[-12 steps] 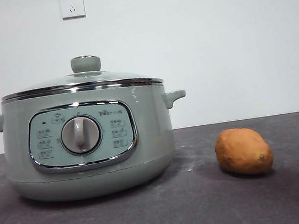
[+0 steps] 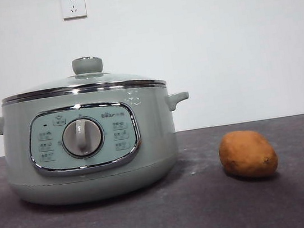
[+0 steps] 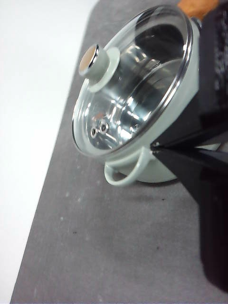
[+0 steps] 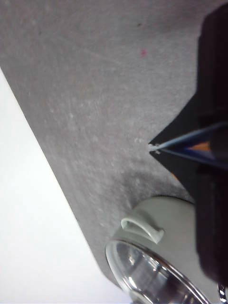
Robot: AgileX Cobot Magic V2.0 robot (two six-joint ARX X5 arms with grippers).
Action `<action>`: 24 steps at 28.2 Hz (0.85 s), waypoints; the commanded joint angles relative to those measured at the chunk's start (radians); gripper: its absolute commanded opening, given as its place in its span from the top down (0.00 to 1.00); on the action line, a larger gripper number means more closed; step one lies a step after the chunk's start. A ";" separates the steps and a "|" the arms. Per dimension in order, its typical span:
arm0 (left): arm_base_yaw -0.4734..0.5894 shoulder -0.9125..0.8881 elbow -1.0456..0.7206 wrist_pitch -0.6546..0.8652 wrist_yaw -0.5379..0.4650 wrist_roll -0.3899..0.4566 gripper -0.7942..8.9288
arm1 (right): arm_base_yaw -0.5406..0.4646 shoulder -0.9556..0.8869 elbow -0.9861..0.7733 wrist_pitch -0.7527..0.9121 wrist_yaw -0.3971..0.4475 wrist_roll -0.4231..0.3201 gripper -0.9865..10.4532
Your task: Pick up the potato,open the lid,put the potato in the pot,close the lid
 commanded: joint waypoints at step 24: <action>0.002 0.605 0.521 -0.258 0.264 0.259 0.56 | 0.002 0.621 0.558 -0.439 -0.287 -0.345 0.42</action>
